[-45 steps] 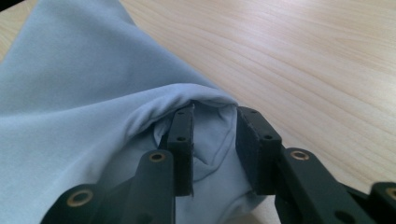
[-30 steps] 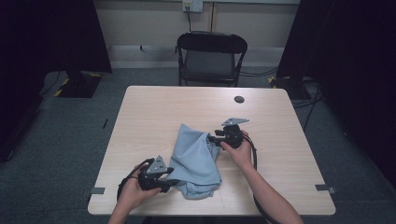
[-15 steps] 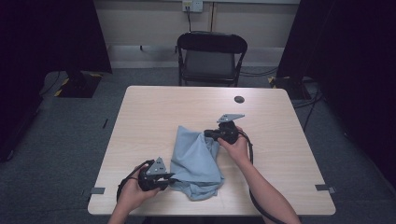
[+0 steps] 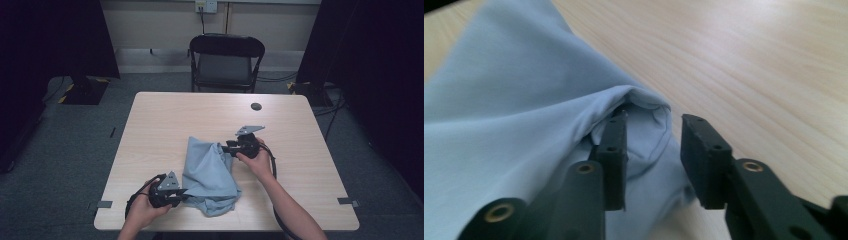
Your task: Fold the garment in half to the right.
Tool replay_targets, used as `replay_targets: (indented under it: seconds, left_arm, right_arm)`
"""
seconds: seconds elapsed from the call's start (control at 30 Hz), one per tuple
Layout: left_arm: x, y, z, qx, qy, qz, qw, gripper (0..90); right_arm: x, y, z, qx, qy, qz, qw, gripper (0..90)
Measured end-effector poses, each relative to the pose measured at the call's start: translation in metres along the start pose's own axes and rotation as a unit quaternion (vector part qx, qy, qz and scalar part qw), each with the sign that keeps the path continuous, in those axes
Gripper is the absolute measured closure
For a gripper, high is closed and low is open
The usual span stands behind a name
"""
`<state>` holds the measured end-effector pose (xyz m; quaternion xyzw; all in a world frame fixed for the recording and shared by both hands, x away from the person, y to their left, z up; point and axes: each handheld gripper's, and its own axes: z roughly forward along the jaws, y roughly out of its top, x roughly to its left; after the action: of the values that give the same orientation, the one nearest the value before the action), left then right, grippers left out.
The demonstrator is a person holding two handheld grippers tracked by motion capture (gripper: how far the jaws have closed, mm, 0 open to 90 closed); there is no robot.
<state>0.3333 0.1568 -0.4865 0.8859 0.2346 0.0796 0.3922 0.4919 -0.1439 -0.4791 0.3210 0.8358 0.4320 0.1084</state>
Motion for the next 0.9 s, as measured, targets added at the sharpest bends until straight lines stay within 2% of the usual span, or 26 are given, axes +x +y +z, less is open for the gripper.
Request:
replay_targets:
  seconds: [0.07,0.13,0.23,0.27,0.33,0.37,0.5,0.63,0.73,0.83,0.9]
  left_arm:
    - [0.001,-0.001,0.0,-0.001,-0.003,0.0,1.0,81.0]
    - [0.002,-0.002,0.001,-0.001,-0.004,0.004,1.0,81.5]
    - [0.001,-0.003,0.001,-0.002,-0.004,0.005,1.0,82.2]
    - [0.001,-0.003,0.001,-0.002,-0.003,0.004,1.0,82.4]
    - [0.0,-0.003,0.0,0.004,-0.001,0.004,1.0,83.6]
    - [0.0,-0.003,0.0,0.005,-0.001,0.003,1.0,84.0]
    - [-0.001,-0.003,0.001,0.005,0.001,-0.003,1.0,84.5]
    - [-0.003,-0.003,0.001,0.005,0.002,-0.003,1.0,84.7]
    - [-0.004,-0.003,0.001,0.008,0.0,-0.003,1.0,85.3]
    - [-0.007,-0.004,0.0,0.011,0.002,-0.002,0.9999,86.4]
    - [-0.009,-0.004,-0.001,0.016,-0.001,-0.005,0.9999,87.0]
  right_arm:
    - [-0.001,0.001,0.013,0.006,0.002,-0.001,1.0,58.4]
    - [-0.003,0.001,0.023,0.014,0.018,0.006,0.9997,57.2]
    - [-0.004,0.001,0.03,0.018,0.029,0.009,0.9994,65.2]
    - [-0.004,0.002,0.03,0.018,0.026,0.005,0.9995,70.8]
    - [-0.004,0.004,0.025,0.007,0.032,0.002,0.9994,82.7]
    - [-0.005,0.006,0.021,-0.001,0.033,0.005,0.9994,85.2]
    - [-0.003,0.014,0.004,-0.012,0.044,0.007,0.9989,86.8]
    - [0.001,0.015,-0.015,-0.02,0.041,0.013,0.9989,86.6]
    - [0.005,0.012,-0.029,-0.021,0.031,0.01,0.9992,86.6]
    - [0.001,0.005,-0.04,-0.027,0.028,0.019,0.9991,87.1]
    - [-0.007,-0.003,-0.043,-0.032,0.015,0.033,0.9988,87.4]
